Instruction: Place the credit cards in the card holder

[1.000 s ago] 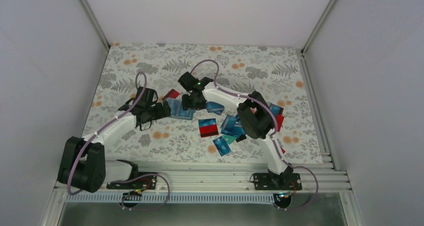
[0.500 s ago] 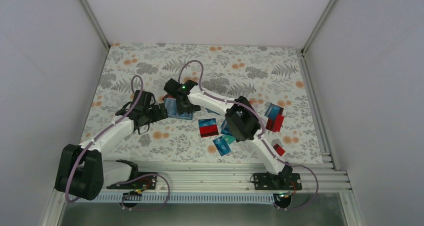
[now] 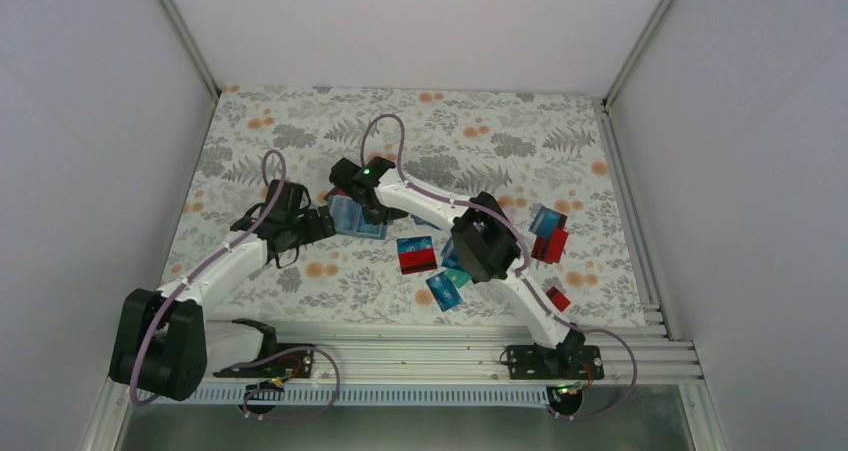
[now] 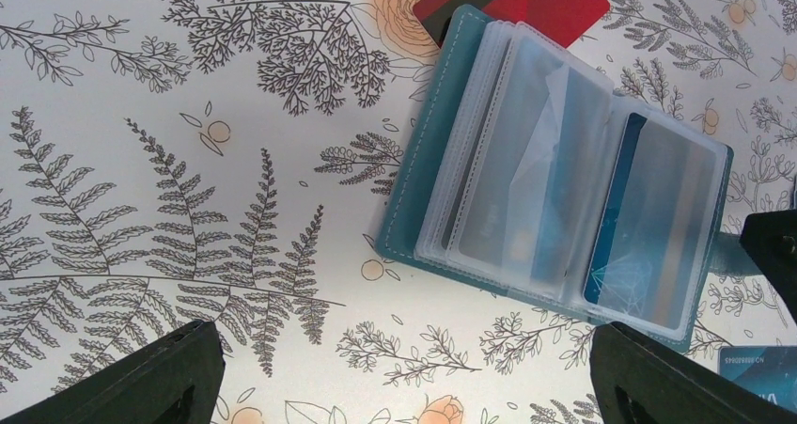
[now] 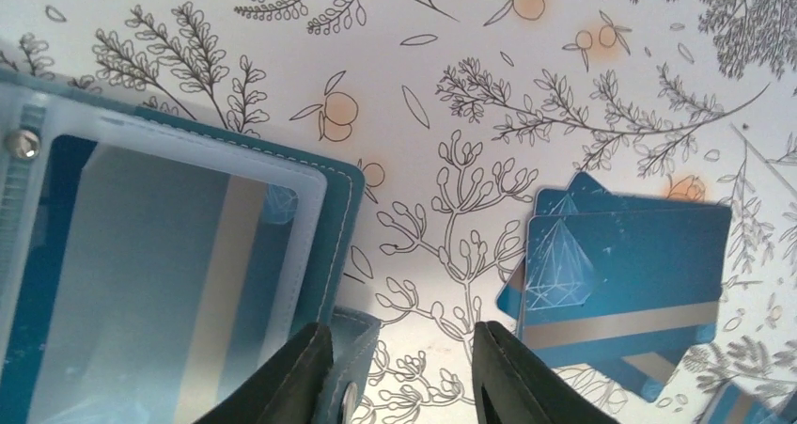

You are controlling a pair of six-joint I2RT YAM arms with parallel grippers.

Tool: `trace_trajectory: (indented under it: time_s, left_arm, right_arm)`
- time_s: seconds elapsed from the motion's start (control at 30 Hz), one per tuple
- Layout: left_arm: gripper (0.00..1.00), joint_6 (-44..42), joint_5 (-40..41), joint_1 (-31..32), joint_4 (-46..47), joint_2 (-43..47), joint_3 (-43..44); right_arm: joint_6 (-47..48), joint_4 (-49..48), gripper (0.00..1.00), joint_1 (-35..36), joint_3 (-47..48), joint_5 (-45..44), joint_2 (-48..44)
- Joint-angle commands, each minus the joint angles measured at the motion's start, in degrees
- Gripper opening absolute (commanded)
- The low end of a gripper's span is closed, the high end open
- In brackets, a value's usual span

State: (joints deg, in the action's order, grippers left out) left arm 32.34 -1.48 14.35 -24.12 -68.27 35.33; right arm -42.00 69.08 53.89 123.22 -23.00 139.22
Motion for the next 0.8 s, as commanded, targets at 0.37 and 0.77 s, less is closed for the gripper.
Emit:
trace_trajectory:
  time_s: [0.37,0.77]
  left_arm:
    - [0.92,-1.53,0.96,-0.38,1.75,-1.67,0.60]
    - [0.78,-5.75,-10.34,-2.83,11.77,-8.70,1.61]
  right_arm:
    - [0.57,-6.61,0.04,-0.74,-10.70,-0.89,-6.56]
    - [7.35,-26.28,0.04,-7.33,-31.10,11.11,-18.49]
